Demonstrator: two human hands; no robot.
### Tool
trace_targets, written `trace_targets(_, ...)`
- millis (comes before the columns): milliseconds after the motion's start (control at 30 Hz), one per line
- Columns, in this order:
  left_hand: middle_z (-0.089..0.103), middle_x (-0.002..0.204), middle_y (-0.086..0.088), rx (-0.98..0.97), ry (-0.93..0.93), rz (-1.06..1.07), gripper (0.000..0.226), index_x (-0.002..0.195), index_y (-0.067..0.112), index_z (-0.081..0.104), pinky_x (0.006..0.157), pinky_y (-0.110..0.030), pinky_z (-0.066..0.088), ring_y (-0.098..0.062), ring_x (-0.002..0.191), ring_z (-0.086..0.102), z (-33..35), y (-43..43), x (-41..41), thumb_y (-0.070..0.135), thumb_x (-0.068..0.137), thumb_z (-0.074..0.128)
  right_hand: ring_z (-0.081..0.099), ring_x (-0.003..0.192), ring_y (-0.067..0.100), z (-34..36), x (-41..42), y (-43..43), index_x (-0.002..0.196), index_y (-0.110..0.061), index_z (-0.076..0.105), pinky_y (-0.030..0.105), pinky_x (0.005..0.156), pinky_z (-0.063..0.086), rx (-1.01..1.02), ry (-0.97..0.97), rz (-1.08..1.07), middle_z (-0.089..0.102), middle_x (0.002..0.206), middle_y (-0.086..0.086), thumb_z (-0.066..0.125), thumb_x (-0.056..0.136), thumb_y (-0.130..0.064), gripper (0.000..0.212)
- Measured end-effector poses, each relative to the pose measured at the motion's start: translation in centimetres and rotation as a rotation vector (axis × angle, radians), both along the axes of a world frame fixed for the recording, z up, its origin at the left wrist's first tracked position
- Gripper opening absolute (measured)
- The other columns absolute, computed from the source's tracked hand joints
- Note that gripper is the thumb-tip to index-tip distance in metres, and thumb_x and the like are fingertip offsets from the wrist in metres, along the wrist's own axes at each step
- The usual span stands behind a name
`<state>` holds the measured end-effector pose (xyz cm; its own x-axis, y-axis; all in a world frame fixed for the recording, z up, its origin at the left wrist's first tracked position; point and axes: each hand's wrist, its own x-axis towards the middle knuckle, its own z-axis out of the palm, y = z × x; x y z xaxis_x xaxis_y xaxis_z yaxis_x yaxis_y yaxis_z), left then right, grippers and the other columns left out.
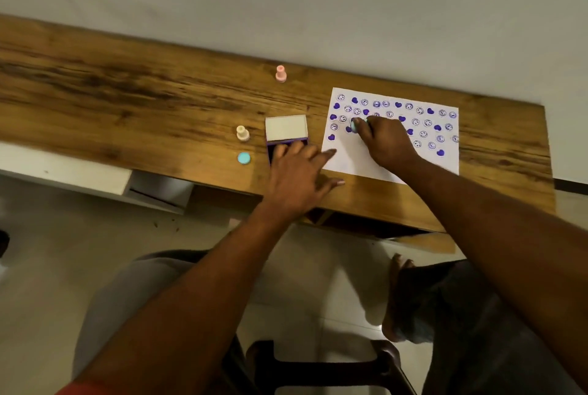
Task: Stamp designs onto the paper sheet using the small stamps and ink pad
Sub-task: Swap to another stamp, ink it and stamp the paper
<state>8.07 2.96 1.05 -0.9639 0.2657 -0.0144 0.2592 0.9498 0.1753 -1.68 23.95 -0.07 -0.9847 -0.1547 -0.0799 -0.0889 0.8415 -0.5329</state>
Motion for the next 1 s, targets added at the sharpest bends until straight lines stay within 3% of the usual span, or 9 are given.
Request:
trace_targets(100,0.065,0.132,0.0,-0.015,-0.003,-0.055,0.075,0.158,0.027,0.047,0.097,-0.044,0.037,-0.024,0.122,0.054,-1.5,2.3,0.9,0.075,0.101,0.036,0.055,0.067,0.028,-1.1,0.1,0.1,0.079,-0.005,0.062,0.034,0.063,0.03,0.014,-0.013,0.017,0.059,0.068,0.01,0.041,0.107,-0.047,0.055)
trace_targets(267,0.063,0.137,-0.005,0.005,-0.077,-0.06,0.08,0.162,0.019,0.038,0.102,-0.045,0.041,-0.026,0.125,0.055,-3.1,3.0,0.9,0.072,0.103,0.029,0.043,0.06,0.019,-1.5,0.0,-0.2,0.075,-0.014,0.05,0.03,0.064,0.025,0.09,0.02,0.055,0.043,0.059,-0.005,0.042,0.107,-0.046,0.046)
trace_targets(400,0.059,0.14,-0.006,0.055,-0.157,-0.042,0.077,0.164,0.018,0.033,0.106,-0.043,0.04,-0.026,0.13,0.05,-4.4,3.0,1.1,0.068,0.105,0.032,0.045,0.067,0.022,-1.8,0.0,-0.4,0.083,-0.014,0.057,0.031,0.068,0.028,0.154,0.051,0.093,0.052,0.071,0.004,0.042,0.107,-0.046,0.043)
trace_targets(600,0.063,0.131,-0.007,0.079,-0.058,-0.028,0.084,0.16,0.014,0.042,0.101,-0.045,0.046,-0.027,0.121,0.056,-5.1,3.0,1.3,0.072,0.102,0.026,0.049,0.062,0.026,-1.8,0.2,-0.4,0.073,-0.016,0.05,0.032,0.063,0.029,0.246,0.074,0.152,0.047,0.062,0.001,0.038,0.106,-0.05,0.048)
trace_targets(867,0.063,0.131,-0.008,0.068,-0.037,-0.017,0.08,0.159,0.014,0.044,0.099,-0.044,0.046,-0.026,0.12,0.055,-5.2,3.1,1.5,0.07,0.104,0.03,0.053,0.068,0.026,-0.1,-0.7,-0.9,0.076,-0.016,0.052,0.031,0.064,0.031,0.308,0.011,0.196,0.045,0.063,0.0,0.037,0.106,-0.052,0.049)
trace_targets(1000,0.061,0.134,-0.007,0.095,-0.04,-0.013,0.078,0.159,0.015,0.042,0.102,-0.044,0.046,-0.025,0.124,0.054,-5.4,3.2,1.5,0.07,0.104,0.033,0.048,0.064,0.026,4.4,-1.9,-1.9,0.076,-0.017,0.05,0.032,0.061,0.032,0.307,0.216,0.162,0.052,0.066,0.007,0.038,0.106,-0.053,0.048)
